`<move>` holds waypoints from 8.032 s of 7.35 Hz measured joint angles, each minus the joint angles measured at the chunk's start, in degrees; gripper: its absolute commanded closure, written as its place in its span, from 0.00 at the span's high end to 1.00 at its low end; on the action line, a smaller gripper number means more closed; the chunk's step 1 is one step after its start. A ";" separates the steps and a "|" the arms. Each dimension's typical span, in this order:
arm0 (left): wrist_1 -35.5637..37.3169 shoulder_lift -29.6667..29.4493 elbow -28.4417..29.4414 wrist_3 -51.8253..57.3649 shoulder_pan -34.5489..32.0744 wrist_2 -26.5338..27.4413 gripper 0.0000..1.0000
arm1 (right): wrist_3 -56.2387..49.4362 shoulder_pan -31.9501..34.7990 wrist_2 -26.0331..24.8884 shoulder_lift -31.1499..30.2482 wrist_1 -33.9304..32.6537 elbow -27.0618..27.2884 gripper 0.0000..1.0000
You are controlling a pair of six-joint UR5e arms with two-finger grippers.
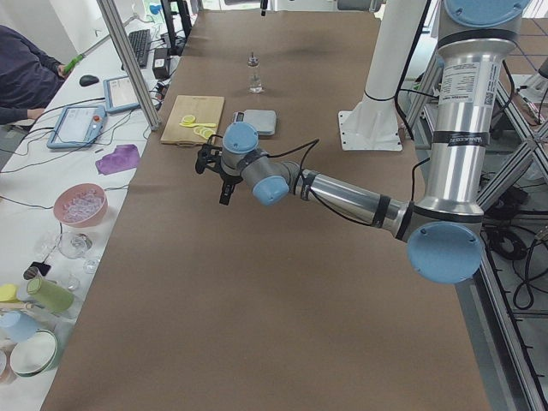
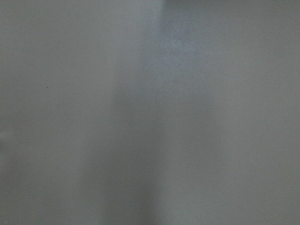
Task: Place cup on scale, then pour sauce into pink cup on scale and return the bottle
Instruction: 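Move the left gripper toward the pink cup and close on it, then carry the pink cup with the left gripper onto the scale, then lower the pink cup onto the scale and open the left gripper, then withdraw the left arm while the right gripper approaches the sauce dispenser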
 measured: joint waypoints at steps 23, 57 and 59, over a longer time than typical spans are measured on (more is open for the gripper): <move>23.10 -27.27 -0.45 -26.46 26.62 28.89 0.00 | 0.11 -1.28 -0.02 0.18 1.48 0.24 1.00; 35.60 -26.15 -3.86 10.70 15.95 24.49 0.98 | -1.20 -13.78 -0.54 2.74 23.52 -0.04 0.97; 35.51 -21.39 -3.18 24.88 8.78 20.42 0.98 | -3.55 -14.70 -0.54 3.45 31.52 -3.63 0.95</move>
